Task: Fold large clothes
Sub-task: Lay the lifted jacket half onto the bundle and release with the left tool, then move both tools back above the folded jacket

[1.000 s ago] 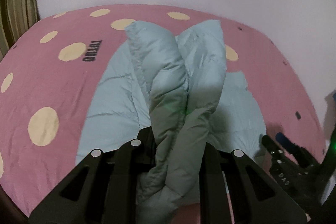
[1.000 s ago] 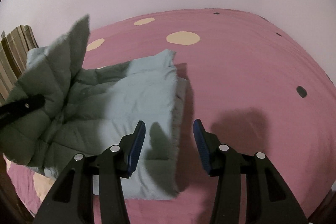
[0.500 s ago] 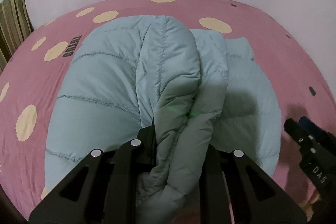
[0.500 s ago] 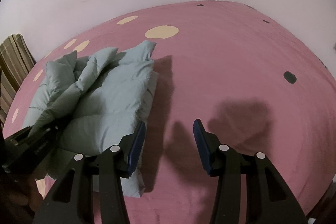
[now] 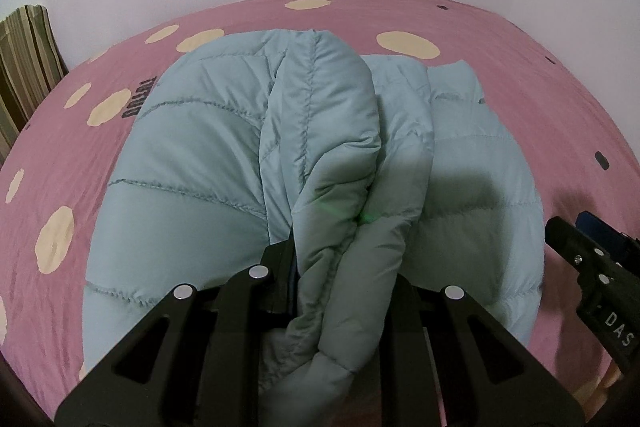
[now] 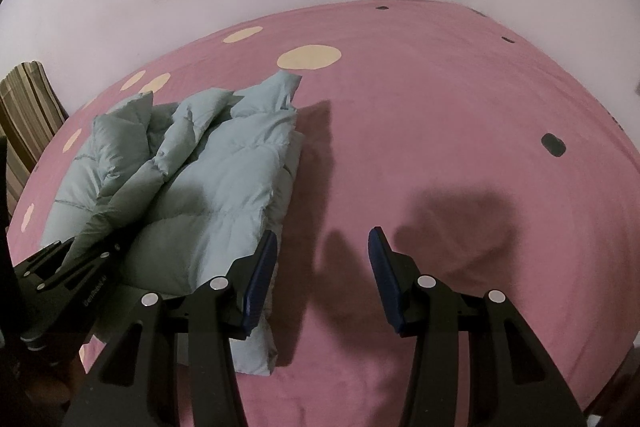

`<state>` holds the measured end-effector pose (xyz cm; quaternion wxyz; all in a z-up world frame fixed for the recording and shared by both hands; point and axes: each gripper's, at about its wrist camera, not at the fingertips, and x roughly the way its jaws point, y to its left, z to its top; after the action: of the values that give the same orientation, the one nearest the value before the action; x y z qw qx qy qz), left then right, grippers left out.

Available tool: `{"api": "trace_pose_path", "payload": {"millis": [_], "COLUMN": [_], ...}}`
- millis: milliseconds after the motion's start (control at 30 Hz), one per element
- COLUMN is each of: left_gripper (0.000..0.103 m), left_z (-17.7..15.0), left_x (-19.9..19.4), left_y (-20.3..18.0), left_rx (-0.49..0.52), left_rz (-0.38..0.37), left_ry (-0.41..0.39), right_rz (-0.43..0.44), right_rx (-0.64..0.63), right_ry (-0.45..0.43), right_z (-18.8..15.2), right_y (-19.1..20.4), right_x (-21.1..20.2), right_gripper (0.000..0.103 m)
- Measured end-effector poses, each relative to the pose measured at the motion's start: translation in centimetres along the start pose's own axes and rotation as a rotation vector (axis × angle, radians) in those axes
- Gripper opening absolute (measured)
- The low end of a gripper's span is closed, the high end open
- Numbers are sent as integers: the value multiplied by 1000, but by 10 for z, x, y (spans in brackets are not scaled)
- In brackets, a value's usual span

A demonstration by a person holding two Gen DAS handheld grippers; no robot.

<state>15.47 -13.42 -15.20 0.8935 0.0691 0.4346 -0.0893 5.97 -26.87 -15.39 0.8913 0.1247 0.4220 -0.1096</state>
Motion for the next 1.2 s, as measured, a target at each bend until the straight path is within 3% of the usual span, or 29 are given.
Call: {"api": "trace_pose_path", "payload": {"millis": [167,433,600,767,833,900,1033,1200], "left_gripper": [21,49,53,62,67,72,73,73], "left_z": [-2,-3,-3,-4,-6,-8,-20,-33], "left_x": [-13,-57,-91,-119,-124,-122,-95,-68], "left_y": [-4,-7,0,49,83,109,167,209], "left_rx": [4,-1,21,-37,-87,-120,-193,-306], "left_rz": [-22,-164,-193,-124,-50,17,166,179], "left_ry": [-13,-33,-95,-176,-207,-216,-160,-96], "right_rz": [-12,-36,-37,-21,-5,12,31,116], "right_rx": [-4,-12,-17,-35,-42,-50,-93,-92], "right_ry": [-3,-12,-25,-46,-51,-59,-80,-48], "right_z": [1,2,5,9,13,18,25,37], "right_y": [2,5,8,18,24,33,60,94], "right_x": [-1,-7,-14,-23,-25,-27,-27,-12], "right_gripper": [48,48,48,48,48,57,60,67]}}
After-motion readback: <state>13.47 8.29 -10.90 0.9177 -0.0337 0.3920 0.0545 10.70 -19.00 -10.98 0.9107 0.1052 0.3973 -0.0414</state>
